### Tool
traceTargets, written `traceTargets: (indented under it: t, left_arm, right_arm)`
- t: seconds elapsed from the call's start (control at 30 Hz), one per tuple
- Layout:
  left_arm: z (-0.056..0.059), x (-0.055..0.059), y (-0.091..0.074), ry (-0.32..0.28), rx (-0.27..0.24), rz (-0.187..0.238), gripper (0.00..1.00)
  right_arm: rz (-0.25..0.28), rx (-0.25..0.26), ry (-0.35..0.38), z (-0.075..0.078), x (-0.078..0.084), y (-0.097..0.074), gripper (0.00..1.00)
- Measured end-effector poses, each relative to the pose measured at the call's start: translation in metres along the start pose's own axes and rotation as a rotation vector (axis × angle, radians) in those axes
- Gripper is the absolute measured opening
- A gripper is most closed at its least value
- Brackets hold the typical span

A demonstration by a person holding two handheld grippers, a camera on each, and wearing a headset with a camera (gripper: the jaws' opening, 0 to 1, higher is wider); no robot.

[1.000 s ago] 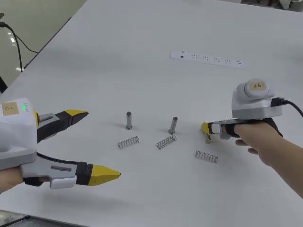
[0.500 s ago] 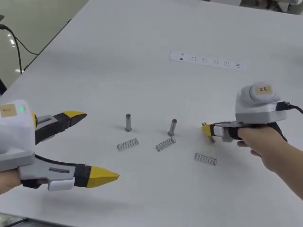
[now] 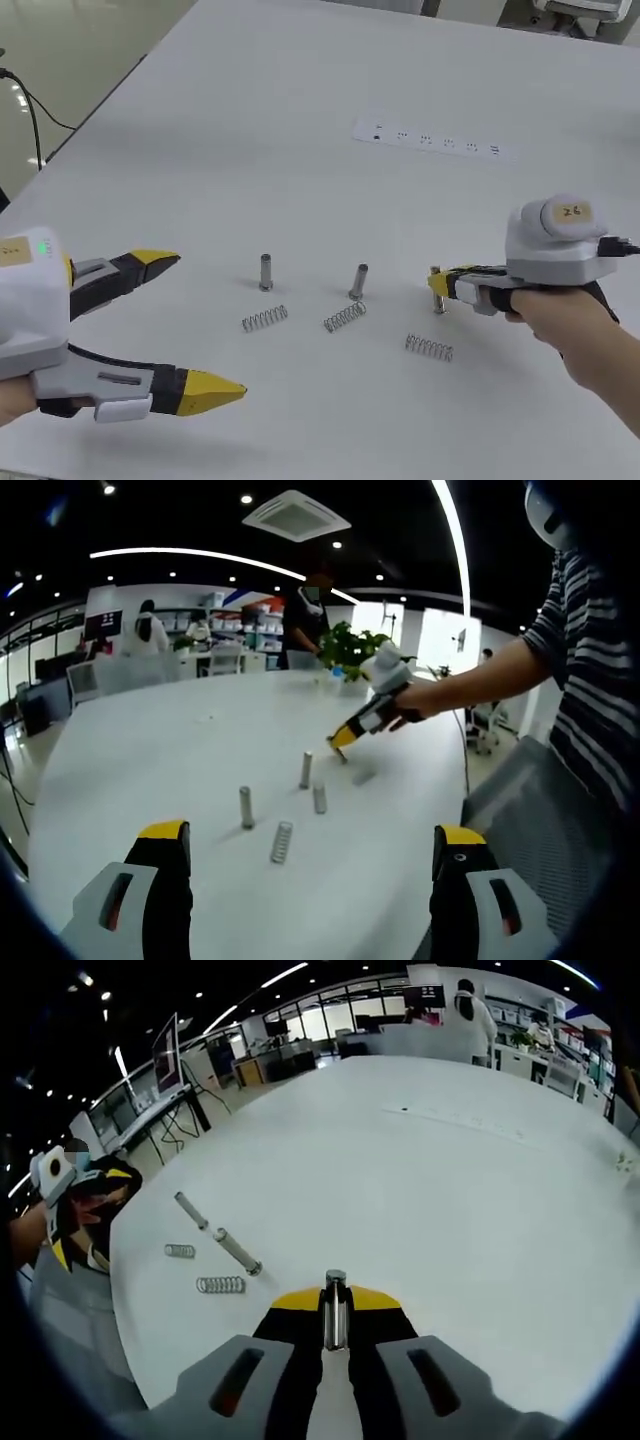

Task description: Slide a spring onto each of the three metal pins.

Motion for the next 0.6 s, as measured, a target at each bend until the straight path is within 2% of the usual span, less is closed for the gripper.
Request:
traceTargets:
  t: [0.2, 0.6]
  left_arm:
    - [-0.0003, -0.0018, 0.0, 0.001, -0.003, 0.005, 0.98]
    - [0.0006, -0.0021, -0.0006, 0.001, -0.005, 0.006, 0.98]
  right_arm:
    - [0.01, -0.003, -0.029, -0.0012, -0.0004, -0.0035, 0.05]
    - [0.032, -0.003, -0.026, -0.003, 0.0007, -0.0089, 0.05]
Point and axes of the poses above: the centre of the closed fingertips' face, and the gripper's own axes: y roughly forward along the fingers, z roughly to its right, x roughly out of its underside, the point moved 10 cm from there along -y, roughly backward along the fingers, and after that the axes turned 14 degrees about z, right-handed, at the moved point
